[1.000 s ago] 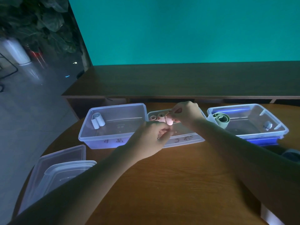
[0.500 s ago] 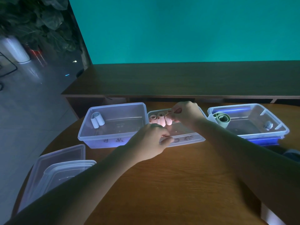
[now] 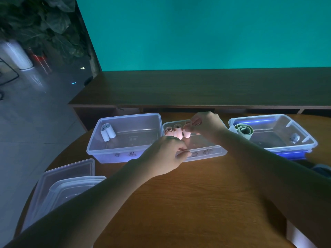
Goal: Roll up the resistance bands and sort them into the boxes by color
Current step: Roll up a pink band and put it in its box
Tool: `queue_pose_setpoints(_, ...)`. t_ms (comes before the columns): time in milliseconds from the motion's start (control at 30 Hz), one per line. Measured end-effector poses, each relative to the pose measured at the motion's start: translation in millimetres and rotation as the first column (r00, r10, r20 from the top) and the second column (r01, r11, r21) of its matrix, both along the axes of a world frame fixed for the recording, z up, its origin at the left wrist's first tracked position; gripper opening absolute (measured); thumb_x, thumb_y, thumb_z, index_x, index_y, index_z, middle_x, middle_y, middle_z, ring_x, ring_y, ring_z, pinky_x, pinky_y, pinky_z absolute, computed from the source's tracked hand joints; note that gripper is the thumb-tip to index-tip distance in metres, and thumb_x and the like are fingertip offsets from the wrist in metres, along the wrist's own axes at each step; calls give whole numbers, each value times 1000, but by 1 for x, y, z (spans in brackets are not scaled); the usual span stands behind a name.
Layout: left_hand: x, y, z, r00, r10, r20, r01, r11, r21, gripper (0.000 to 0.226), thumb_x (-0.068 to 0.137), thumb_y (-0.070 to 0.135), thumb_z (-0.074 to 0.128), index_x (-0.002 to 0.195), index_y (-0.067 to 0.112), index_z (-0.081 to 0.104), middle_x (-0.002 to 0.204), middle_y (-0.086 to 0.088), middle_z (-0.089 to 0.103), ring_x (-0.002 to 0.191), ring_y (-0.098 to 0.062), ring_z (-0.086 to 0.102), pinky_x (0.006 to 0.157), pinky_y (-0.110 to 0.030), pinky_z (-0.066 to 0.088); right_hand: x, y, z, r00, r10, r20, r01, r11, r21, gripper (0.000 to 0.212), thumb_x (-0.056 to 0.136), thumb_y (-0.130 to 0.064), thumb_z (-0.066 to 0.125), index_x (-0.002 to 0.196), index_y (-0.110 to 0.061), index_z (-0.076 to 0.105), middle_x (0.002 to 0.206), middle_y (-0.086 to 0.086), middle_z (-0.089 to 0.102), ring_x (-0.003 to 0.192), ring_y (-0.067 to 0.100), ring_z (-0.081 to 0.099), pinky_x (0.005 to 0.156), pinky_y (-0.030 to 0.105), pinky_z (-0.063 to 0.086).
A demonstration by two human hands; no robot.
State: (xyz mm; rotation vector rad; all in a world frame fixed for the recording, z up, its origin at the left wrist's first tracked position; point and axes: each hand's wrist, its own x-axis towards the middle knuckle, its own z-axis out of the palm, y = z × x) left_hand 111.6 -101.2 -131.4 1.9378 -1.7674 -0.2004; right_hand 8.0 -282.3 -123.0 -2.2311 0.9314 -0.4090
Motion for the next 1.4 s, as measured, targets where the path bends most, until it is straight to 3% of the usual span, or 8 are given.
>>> queue_pose_setpoints(233, 2, -1, -3, 1000, 6, 6, -6, 1000, 9, 22, 96, 40, 65, 101, 23, 77, 91, 8, 73, 78, -5, 65, 74, -27, 57, -4, -3, 1, 1000, 21, -23, -21, 1000, -6, 22, 78, -31, 87, 94, -23, 73, 81, -13, 72, 79, 1, 68, 65, 13, 50)
queue_pose_setpoints(467, 0, 1, 2, 1000, 0, 0, 0, 1000, 28, 23, 96, 39, 64, 104, 22, 77, 94, 7, 74, 82, -6, 66, 78, -33, 57, -10, -7, 8, 996, 20, -87, -23, 999, -30, 31, 79, -17, 84, 109, -12, 76, 92, -3, 71, 75, -1, 59, 51, 0, 37)
queue_pose_setpoints(600, 1, 3, 3, 1000, -4, 6, 4, 1000, 22, 22, 96, 38, 64, 107, 23, 76, 102, 8, 74, 89, -5, 65, 83, -30, 56, -14, -9, 11, 996, 1, -86, -6, 998, -61, 32, 81, -21, 84, 111, -14, 76, 102, 1, 74, 85, 10, 63, 57, 5, 36)
queue_pose_setpoints(800, -1, 3, 4, 1000, 2, 0, -2, 1000, 26, 21, 96, 35, 65, 108, 23, 76, 103, 8, 74, 90, -6, 66, 83, -28, 55, -15, -6, 8, 998, 17, -68, -18, 1000, -21, 38, 80, -16, 84, 115, -15, 68, 96, -3, 71, 75, -3, 57, 49, 2, 35)
queue_pose_setpoints(933, 0, 3, 3, 1000, 0, 5, 0, 1000, 20, 20, 96, 34, 65, 108, 23, 76, 102, 9, 74, 89, -5, 66, 83, -26, 55, -12, -4, 7, 999, 4, -54, -6, 999, -38, 40, 75, -16, 87, 109, -16, 66, 101, -2, 71, 86, 10, 63, 61, 12, 43)
queue_pose_setpoints(1067, 0, 3, 1, 1000, -1, 4, 1, 1000, 22, 20, 96, 35, 64, 107, 23, 76, 102, 9, 74, 90, -6, 65, 83, -30, 56, -9, 0, 6, 992, 10, -128, -25, 993, -112, 43, 78, -25, 85, 113, -19, 60, 103, -5, 70, 91, 15, 64, 77, 31, 55)
queue_pose_setpoints(1167, 0, 3, 1, 1000, -8, 15, 8, 1000, 10, 19, 96, 34, 65, 107, 23, 76, 102, 9, 74, 89, -5, 65, 83, -28, 55, -8, 1, 7, 989, 38, -144, -59, 988, -145, 46, 80, -30, 84, 118, -22, 59, 102, -7, 69, 88, 13, 64, 71, 27, 52)
queue_pose_setpoints(1400, 1, 3, 0, 1000, -16, 27, 15, 1000, 14, 21, 97, 35, 63, 105, 20, 76, 101, 7, 73, 91, -8, 65, 83, -35, 55, -11, 0, 11, 978, 99, -185, -130, 977, -168, 38, 81, -46, 81, 106, -29, 59, 92, -12, 67, 84, 7, 63, 64, 25, 49)
